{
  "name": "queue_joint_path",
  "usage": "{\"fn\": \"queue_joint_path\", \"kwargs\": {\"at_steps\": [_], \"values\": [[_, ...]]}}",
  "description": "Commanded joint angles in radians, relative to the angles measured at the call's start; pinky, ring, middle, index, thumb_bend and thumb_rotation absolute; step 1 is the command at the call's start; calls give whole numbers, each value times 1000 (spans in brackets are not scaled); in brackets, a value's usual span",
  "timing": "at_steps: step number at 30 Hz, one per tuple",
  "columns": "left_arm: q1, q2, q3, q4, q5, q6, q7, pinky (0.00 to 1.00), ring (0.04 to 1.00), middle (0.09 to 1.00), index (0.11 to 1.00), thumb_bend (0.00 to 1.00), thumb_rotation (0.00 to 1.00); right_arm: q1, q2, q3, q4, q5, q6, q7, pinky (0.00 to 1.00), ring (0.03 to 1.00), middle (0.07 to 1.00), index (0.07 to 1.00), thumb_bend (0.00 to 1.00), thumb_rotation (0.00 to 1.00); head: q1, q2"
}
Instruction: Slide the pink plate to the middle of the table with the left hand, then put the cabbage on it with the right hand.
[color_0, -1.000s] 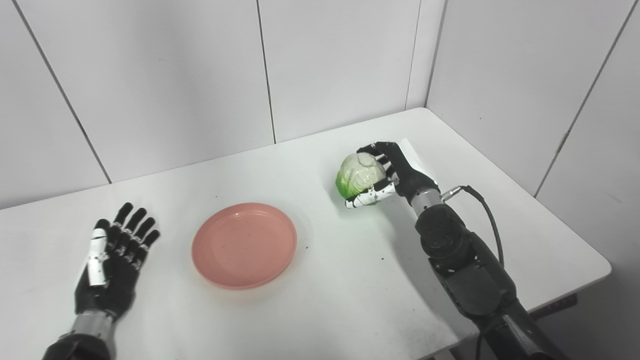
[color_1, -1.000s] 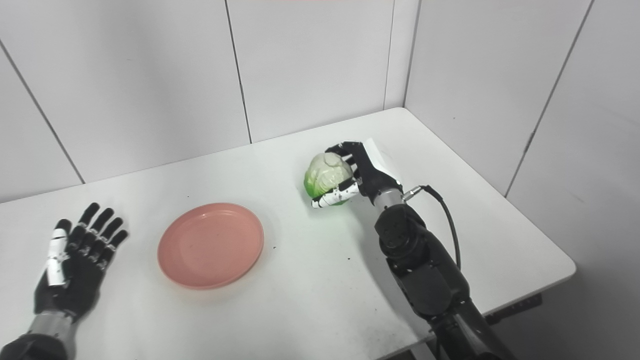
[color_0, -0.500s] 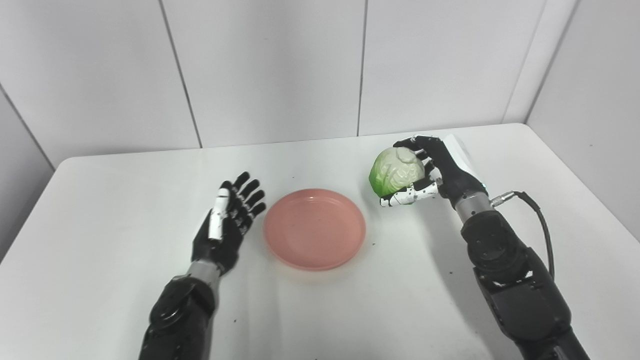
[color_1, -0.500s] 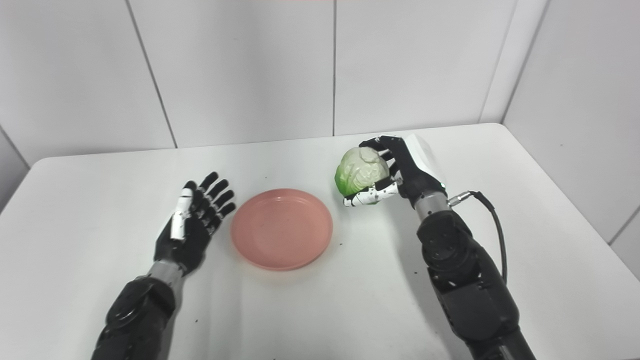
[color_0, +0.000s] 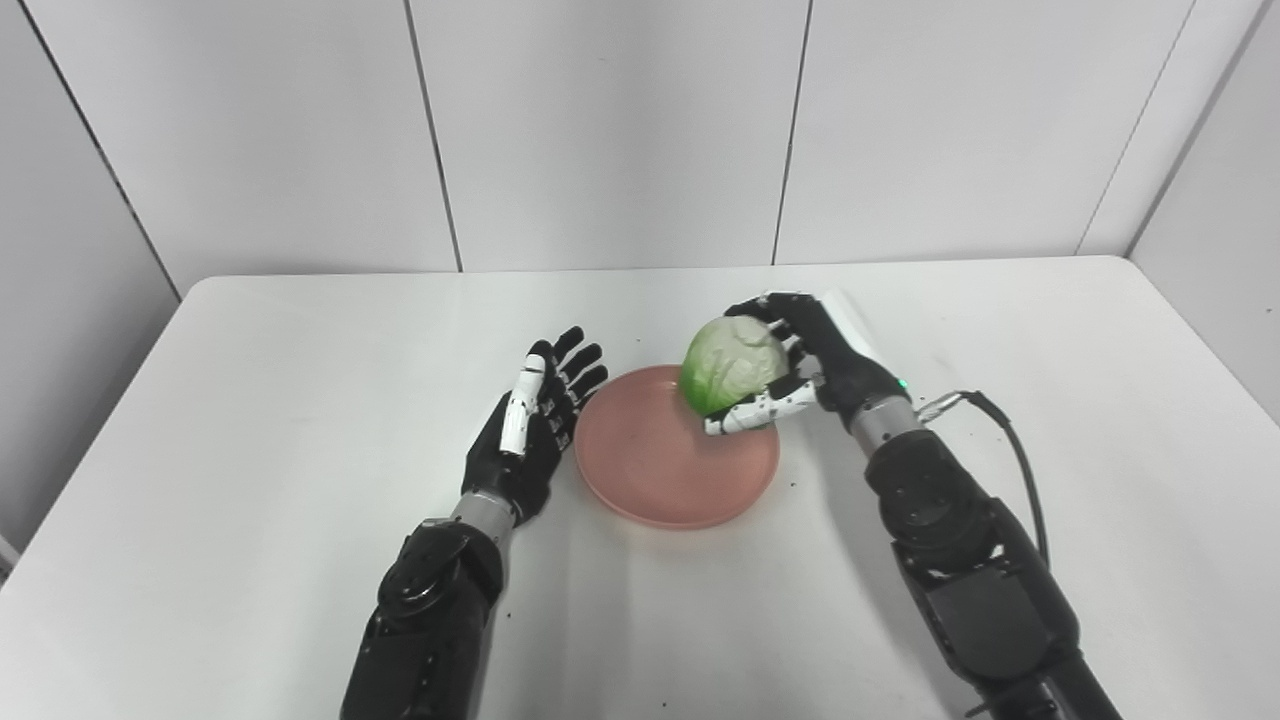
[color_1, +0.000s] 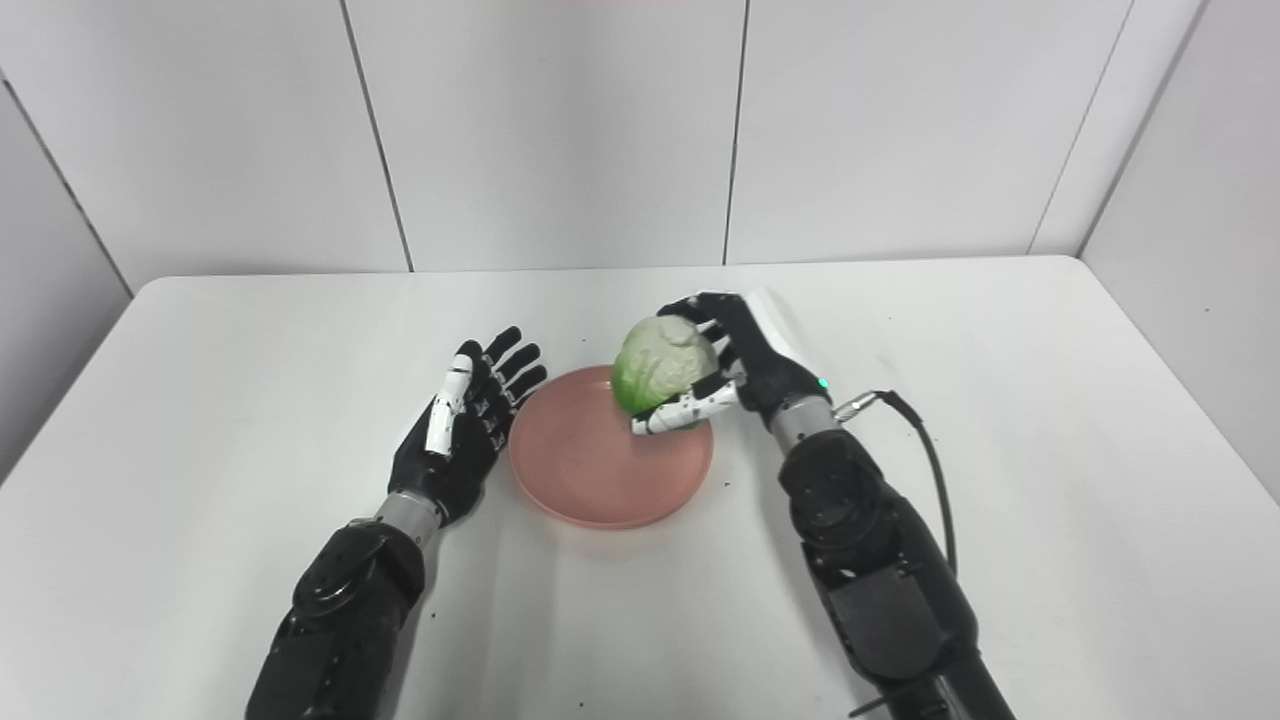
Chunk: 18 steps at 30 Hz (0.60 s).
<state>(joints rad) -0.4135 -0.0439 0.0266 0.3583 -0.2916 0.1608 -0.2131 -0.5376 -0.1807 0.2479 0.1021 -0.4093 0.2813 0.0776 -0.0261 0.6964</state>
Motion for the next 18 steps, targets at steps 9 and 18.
{"fn": "queue_joint_path", "kwargs": {"at_steps": [9,18], "values": [[13,-15,-8,1,18,65,28,916,918,928,919,440,1000,-56,39,45,41,-16,-83,-9,337,371,482,553,510,0,6,23],[14,-18,-9,-12,25,74,37,908,919,926,907,448,1000,-46,53,76,88,-28,-128,-3,342,372,483,549,510,0,0,40]]}}
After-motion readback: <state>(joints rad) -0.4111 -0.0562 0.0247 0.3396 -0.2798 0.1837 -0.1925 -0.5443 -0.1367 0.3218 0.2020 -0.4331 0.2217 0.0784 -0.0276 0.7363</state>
